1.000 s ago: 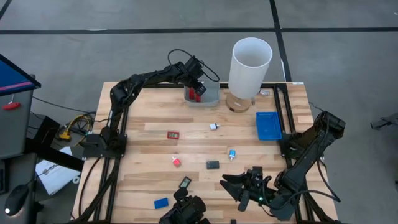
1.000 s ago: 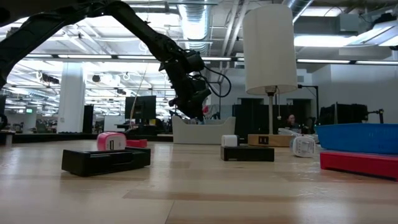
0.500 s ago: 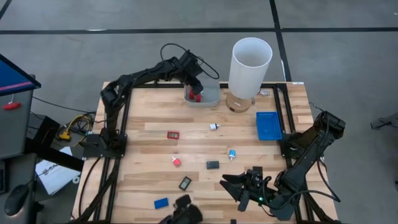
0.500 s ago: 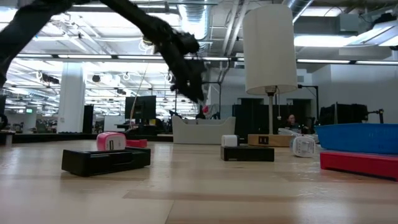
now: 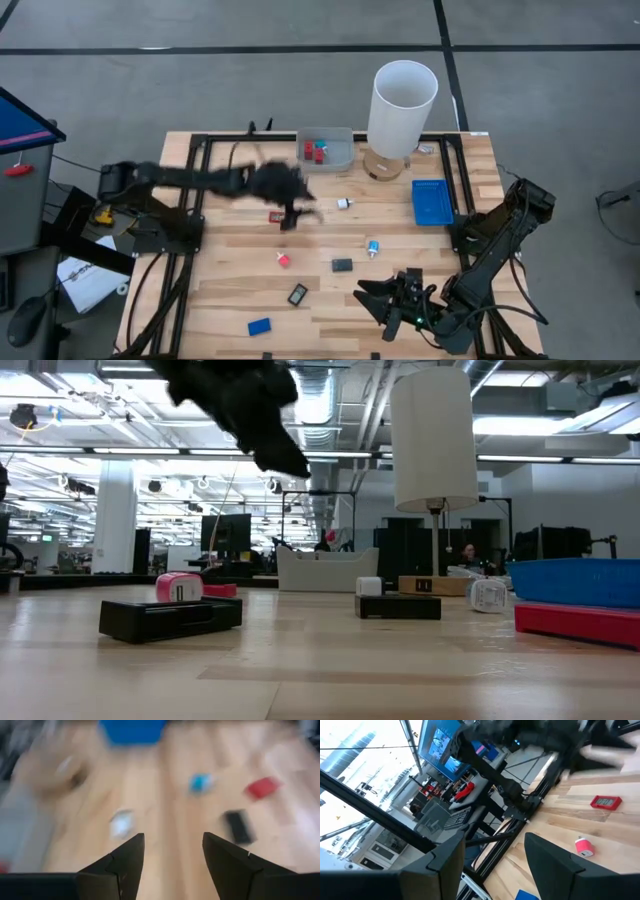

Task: Pick & Place Office items
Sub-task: Put the white charger adapter into the gray bin

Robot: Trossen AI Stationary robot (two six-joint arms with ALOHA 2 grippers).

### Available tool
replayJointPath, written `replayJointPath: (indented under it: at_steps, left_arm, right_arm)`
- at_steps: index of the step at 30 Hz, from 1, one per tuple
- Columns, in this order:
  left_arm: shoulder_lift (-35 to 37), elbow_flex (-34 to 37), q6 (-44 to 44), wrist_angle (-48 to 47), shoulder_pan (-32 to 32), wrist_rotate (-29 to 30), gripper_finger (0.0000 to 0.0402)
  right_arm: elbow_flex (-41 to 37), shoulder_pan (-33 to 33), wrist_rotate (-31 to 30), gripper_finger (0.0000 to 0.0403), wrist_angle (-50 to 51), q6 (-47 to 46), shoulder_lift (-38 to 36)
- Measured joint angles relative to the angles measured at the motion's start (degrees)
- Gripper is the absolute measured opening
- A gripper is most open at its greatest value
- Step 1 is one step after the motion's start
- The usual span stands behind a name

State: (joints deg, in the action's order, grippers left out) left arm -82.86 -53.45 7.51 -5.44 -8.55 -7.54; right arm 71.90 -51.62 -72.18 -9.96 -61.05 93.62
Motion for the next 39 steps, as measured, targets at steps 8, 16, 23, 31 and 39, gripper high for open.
replayJointPath:
  at_steps: [8, 16, 23, 31, 39]
  left_arm:
    - [-8.30, 3.94, -0.73, 20.26, 6.53, 9.81, 0.0263]
    - [-23.58, -4.80, -1.99, 20.86, 4.06, 11.18, 0.0285]
    - [-29.61, -7.87, -7.60, 25.26, 1.17, 16.18, 0.0281]
    - [-31.95, -7.70, -7.57, 25.08, -0.05, 15.26, 0.0282]
    - [-33.97, -7.76, -6.40, 26.28, -0.57, 15.13, 0.0281]
  right_arm:
    - [0.00, -0.11, 0.04, 0.0198, -0.64, 0.16, 0.00]
    - [0.00, -0.11, 0.09, 0.0198, -1.29, -0.25, 0.02]
    - [0.01, -0.11, 0.11, 0.0198, -2.27, -0.40, 0.02]
    - [0.01, -0.13, 0.11, 0.0198, -2.91, -0.03, 0.02]
    - [0.02, -0.11, 0.13, 0.0198, -2.97, -0.45, 0.02]
